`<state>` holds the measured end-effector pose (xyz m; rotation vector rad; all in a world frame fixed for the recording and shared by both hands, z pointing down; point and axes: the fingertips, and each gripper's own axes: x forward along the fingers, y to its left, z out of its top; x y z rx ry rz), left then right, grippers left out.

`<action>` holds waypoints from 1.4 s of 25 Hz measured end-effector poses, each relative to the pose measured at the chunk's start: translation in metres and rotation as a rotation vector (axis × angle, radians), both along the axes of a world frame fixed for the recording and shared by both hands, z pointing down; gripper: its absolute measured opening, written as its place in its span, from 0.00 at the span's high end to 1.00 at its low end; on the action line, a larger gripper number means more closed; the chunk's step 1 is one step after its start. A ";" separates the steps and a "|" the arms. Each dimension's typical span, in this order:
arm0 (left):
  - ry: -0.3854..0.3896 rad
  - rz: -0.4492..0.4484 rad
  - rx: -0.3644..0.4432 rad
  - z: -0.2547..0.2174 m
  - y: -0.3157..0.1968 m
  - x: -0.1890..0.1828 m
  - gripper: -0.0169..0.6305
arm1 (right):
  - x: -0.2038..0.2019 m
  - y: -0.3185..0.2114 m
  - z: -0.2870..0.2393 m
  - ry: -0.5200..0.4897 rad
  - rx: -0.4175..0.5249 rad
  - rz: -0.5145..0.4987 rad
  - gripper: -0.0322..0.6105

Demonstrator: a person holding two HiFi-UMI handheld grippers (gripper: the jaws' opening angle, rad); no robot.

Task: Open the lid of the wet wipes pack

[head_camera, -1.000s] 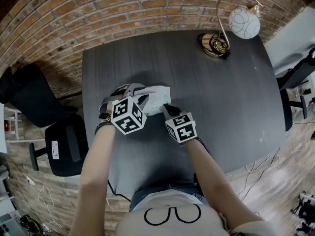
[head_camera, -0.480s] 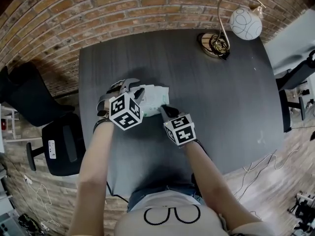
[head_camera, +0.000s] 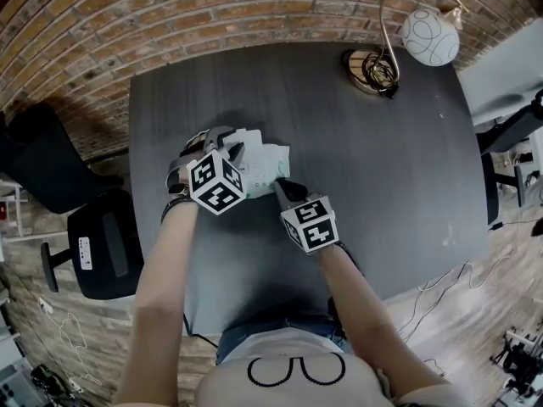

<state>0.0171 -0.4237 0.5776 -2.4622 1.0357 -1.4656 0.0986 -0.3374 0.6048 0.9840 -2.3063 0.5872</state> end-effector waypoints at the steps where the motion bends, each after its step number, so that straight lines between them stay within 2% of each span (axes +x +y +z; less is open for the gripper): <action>1: 0.000 -0.003 -0.008 0.003 -0.001 0.000 0.77 | 0.000 0.000 0.000 0.000 -0.002 -0.002 0.95; 9: -0.003 -0.017 -0.023 0.009 -0.004 -0.001 0.76 | 0.000 0.000 0.001 0.009 -0.008 -0.004 0.95; 21: 0.039 -0.082 0.076 -0.044 0.012 -0.022 0.76 | 0.002 0.003 -0.008 0.023 -0.026 0.019 0.95; 27: 0.093 -0.131 0.136 -0.078 0.033 -0.034 0.76 | -0.001 0.011 -0.049 0.017 0.084 0.011 0.95; 35: 0.235 -0.201 0.192 -0.123 0.071 -0.043 0.76 | 0.006 0.033 -0.121 0.036 0.240 -0.008 0.95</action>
